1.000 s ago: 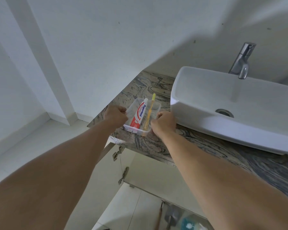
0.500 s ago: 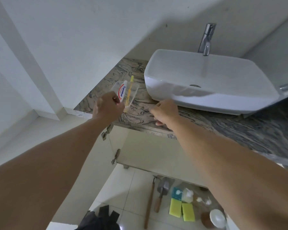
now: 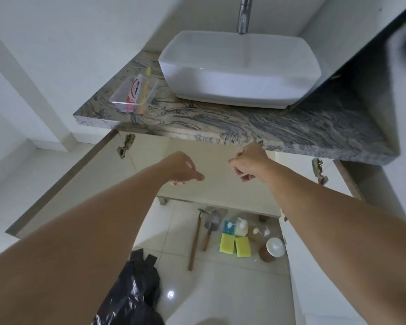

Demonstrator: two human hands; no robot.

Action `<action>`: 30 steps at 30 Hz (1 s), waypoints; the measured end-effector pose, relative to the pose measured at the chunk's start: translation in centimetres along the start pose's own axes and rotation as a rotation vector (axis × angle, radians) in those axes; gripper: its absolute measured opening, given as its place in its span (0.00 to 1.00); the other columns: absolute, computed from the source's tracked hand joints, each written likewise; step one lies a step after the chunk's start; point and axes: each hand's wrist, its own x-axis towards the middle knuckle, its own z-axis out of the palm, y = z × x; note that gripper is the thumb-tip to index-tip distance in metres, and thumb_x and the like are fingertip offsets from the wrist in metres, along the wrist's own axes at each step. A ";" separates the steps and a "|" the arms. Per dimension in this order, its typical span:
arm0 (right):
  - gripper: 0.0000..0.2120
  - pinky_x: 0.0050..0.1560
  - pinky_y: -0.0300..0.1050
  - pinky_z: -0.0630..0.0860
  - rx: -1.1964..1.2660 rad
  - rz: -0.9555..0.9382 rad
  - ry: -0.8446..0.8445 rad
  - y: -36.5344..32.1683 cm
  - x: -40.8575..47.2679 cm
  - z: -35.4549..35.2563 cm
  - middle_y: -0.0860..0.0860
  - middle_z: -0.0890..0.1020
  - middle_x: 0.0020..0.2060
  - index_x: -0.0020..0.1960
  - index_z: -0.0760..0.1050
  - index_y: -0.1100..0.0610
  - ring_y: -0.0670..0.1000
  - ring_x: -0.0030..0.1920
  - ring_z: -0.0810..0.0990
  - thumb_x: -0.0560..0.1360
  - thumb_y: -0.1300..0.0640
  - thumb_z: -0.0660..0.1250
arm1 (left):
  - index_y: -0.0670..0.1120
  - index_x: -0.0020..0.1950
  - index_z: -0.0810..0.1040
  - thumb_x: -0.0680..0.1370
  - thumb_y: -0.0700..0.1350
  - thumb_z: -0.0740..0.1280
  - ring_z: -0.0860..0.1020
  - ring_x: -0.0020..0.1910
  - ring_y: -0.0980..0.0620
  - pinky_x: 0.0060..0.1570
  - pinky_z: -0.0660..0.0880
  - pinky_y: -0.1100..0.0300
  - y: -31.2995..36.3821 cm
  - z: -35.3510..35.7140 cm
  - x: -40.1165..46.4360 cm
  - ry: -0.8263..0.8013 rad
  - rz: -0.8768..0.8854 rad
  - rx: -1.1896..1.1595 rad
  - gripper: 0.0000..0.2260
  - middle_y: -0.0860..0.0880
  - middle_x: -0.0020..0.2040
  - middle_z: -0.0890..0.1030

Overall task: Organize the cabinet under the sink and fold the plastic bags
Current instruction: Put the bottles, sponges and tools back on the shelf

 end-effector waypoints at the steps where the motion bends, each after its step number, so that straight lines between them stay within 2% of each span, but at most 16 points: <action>1: 0.09 0.36 0.47 0.83 -0.014 0.015 -0.006 1.3 -0.1 0.1 0.60 0.84 0.39 0.46 0.78 0.66 0.54 0.34 0.82 0.72 0.60 0.72 | 0.44 0.53 0.81 0.71 0.54 0.75 0.81 0.47 0.47 0.47 0.78 0.57 -0.1 1.1 0.1 -0.020 -0.010 0.006 0.17 0.46 0.50 0.83; 4: 0.10 0.37 0.48 0.84 -0.048 0.064 -0.023 5.0 0.0 0.8 0.60 0.84 0.40 0.47 0.79 0.65 0.55 0.37 0.83 0.73 0.58 0.73 | 0.44 0.58 0.81 0.71 0.55 0.74 0.75 0.62 0.48 0.63 0.70 0.55 -0.8 4.4 0.7 -0.034 -0.033 0.041 0.21 0.48 0.62 0.78; 6: 0.10 0.39 0.50 0.84 -0.051 0.102 -0.034 7.4 0.4 1.7 0.60 0.84 0.41 0.48 0.79 0.64 0.55 0.37 0.83 0.73 0.58 0.73 | 0.43 0.60 0.80 0.72 0.55 0.74 0.73 0.65 0.48 0.66 0.68 0.55 -1.6 6.5 1.5 -0.061 -0.036 0.031 0.22 0.47 0.65 0.76; 10: 0.10 0.41 0.54 0.84 -0.051 0.202 -0.028 12.3 1.4 4.3 0.61 0.84 0.40 0.48 0.80 0.66 0.55 0.33 0.81 0.71 0.59 0.72 | 0.42 0.61 0.79 0.74 0.53 0.72 0.73 0.65 0.48 0.60 0.66 0.59 -4.1 10.5 2.8 -0.127 -0.047 0.042 0.21 0.47 0.65 0.76; 13: 0.10 0.43 0.58 0.83 -0.066 0.255 -0.029 16.2 2.3 6.8 0.63 0.85 0.39 0.47 0.80 0.66 0.56 0.32 0.81 0.71 0.59 0.73 | 0.41 0.60 0.79 0.74 0.53 0.72 0.75 0.63 0.47 0.58 0.69 0.59 -7.0 14.1 4.4 -0.169 -0.057 0.074 0.20 0.47 0.60 0.78; 17: 0.09 0.39 0.52 0.83 -0.082 0.301 -0.019 21.0 3.2 9.4 0.62 0.84 0.37 0.44 0.80 0.67 0.54 0.31 0.79 0.71 0.61 0.74 | 0.43 0.62 0.77 0.75 0.50 0.71 0.75 0.62 0.47 0.58 0.70 0.57 -10.6 19.1 5.8 -0.214 -0.035 0.118 0.19 0.47 0.62 0.77; 21: 0.10 0.31 0.42 0.79 -0.069 0.368 -0.060 26.1 3.4 11.4 0.58 0.82 0.37 0.49 0.79 0.64 0.52 0.35 0.79 0.73 0.58 0.73 | 0.42 0.60 0.78 0.75 0.49 0.70 0.77 0.58 0.48 0.56 0.72 0.58 -13.0 24.3 7.6 -0.272 -0.019 0.171 0.17 0.46 0.59 0.79; 25: 0.12 0.37 0.48 0.82 -0.024 0.426 -0.044 32.7 5.0 13.0 0.61 0.84 0.40 0.51 0.79 0.65 0.53 0.34 0.79 0.71 0.59 0.73 | 0.41 0.57 0.78 0.74 0.49 0.71 0.77 0.55 0.49 0.57 0.74 0.56 -13.7 29.8 10.4 -0.294 -0.039 0.170 0.16 0.46 0.55 0.79; 27: 0.13 0.39 0.52 0.83 -0.026 0.443 -0.041 36.0 6.3 13.8 0.61 0.85 0.39 0.51 0.79 0.65 0.54 0.32 0.80 0.70 0.59 0.72 | 0.44 0.57 0.79 0.73 0.50 0.72 0.75 0.52 0.50 0.52 0.73 0.58 -13.9 32.7 12.0 -0.293 -0.049 0.178 0.16 0.47 0.55 0.79; 28: 0.12 0.38 0.51 0.84 -0.035 0.452 -0.046 37.5 6.9 14.2 0.59 0.84 0.37 0.51 0.79 0.65 0.53 0.31 0.80 0.70 0.59 0.71 | 0.45 0.58 0.78 0.73 0.52 0.72 0.75 0.52 0.51 0.49 0.71 0.60 -14.0 34.2 12.9 -0.298 -0.053 0.192 0.18 0.48 0.57 0.79; 30: 0.11 0.35 0.45 0.82 -0.024 0.483 -0.072 40.2 7.9 15.0 0.56 0.82 0.35 0.50 0.80 0.64 0.51 0.29 0.78 0.70 0.61 0.70 | 0.46 0.62 0.77 0.72 0.54 0.72 0.75 0.55 0.51 0.50 0.69 0.61 -14.0 37.1 14.6 -0.301 -0.064 0.214 0.21 0.48 0.61 0.78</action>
